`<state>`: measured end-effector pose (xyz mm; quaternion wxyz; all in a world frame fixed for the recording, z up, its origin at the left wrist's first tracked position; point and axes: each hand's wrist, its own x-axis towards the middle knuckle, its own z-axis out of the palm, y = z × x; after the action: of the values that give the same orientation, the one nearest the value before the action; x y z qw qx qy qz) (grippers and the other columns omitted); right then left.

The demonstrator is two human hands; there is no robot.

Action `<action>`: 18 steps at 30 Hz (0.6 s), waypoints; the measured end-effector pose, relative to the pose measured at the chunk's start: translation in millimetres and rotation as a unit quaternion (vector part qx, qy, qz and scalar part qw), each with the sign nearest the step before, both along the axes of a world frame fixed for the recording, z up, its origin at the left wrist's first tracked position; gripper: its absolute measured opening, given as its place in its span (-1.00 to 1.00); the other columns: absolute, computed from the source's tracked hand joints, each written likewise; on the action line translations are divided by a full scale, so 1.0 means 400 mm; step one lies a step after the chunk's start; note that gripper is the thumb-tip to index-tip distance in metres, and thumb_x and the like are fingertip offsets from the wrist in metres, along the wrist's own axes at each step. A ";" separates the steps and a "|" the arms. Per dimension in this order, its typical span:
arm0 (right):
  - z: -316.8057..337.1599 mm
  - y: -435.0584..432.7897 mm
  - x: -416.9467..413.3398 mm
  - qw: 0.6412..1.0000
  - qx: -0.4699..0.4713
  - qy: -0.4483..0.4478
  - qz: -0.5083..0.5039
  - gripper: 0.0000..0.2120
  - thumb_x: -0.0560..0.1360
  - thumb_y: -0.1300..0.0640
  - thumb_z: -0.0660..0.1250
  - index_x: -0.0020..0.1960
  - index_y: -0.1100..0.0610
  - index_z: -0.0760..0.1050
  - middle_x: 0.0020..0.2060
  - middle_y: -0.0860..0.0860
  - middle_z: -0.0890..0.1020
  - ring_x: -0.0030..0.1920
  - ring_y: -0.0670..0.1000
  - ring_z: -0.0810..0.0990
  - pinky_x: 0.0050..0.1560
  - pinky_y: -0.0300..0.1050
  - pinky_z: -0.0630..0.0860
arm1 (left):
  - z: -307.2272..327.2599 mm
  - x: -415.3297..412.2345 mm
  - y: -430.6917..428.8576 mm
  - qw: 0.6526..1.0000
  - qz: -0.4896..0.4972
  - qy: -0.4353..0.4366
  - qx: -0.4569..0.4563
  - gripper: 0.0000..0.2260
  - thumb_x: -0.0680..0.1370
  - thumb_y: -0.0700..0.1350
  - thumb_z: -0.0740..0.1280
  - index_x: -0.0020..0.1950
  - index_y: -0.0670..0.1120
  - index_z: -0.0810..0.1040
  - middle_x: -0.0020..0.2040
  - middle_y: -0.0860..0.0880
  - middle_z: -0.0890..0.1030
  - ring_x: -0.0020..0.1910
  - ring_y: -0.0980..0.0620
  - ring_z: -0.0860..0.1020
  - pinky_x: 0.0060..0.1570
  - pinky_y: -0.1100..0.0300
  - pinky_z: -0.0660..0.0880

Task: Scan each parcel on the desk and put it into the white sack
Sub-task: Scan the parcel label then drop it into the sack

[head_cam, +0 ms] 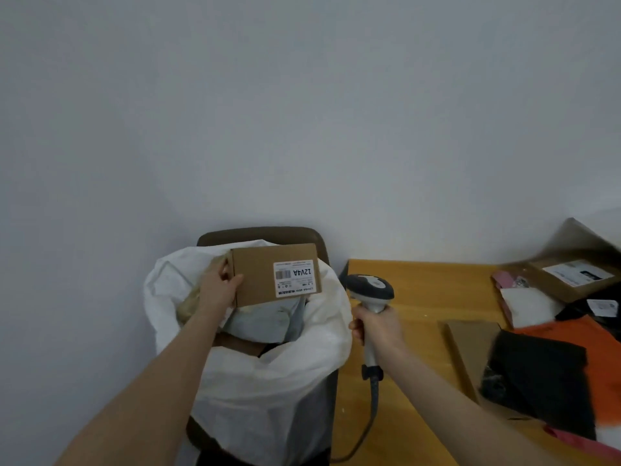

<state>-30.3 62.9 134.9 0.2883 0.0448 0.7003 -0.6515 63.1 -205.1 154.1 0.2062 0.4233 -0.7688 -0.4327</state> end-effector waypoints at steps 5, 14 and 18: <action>-0.045 -0.104 -0.015 0.999 0.027 -0.024 -0.014 -0.87 0.45 0.34 0.33 -0.28 0.29 0.53 -0.45 0.14 0.58 -0.49 0.02 0.48 -0.41 -0.12 0.42 | -0.022 0.001 -0.129 0.991 -0.038 -0.117 -0.052 -0.57 0.58 -0.13 0.29 0.45 -0.09 0.34 0.27 -0.16 0.51 0.20 -0.17 0.49 0.16 0.01 0.41; -0.133 -0.222 -0.061 0.993 0.072 -0.065 -0.068 -0.90 0.45 0.33 0.34 -0.25 0.28 0.54 -0.43 0.13 0.60 -0.46 0.02 0.51 -0.35 -0.11 0.47 | -0.193 -0.152 -0.129 0.911 -0.142 -0.287 -0.261 -0.41 0.58 -0.04 0.26 0.55 0.00 0.08 0.49 -0.18 0.18 0.46 -0.16 0.20 0.40 -0.05 0.23; -0.148 -0.237 -0.080 0.991 0.080 -0.069 -0.083 -0.93 0.44 0.34 0.35 -0.21 0.31 0.54 -0.44 0.13 0.60 -0.47 0.02 0.51 -0.37 -0.11 0.46 | -0.249 -0.180 -0.069 0.804 -0.340 -0.367 -0.321 -0.39 0.49 0.18 0.32 0.50 0.11 0.22 0.52 -0.04 0.15 0.52 -0.08 0.04 0.47 -0.12 0.03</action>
<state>-62.5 -31.7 75.8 0.2768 0.1703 0.7223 -0.6104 -8.9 -232.9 54.6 -0.1279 0.1717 -0.9767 -0.0156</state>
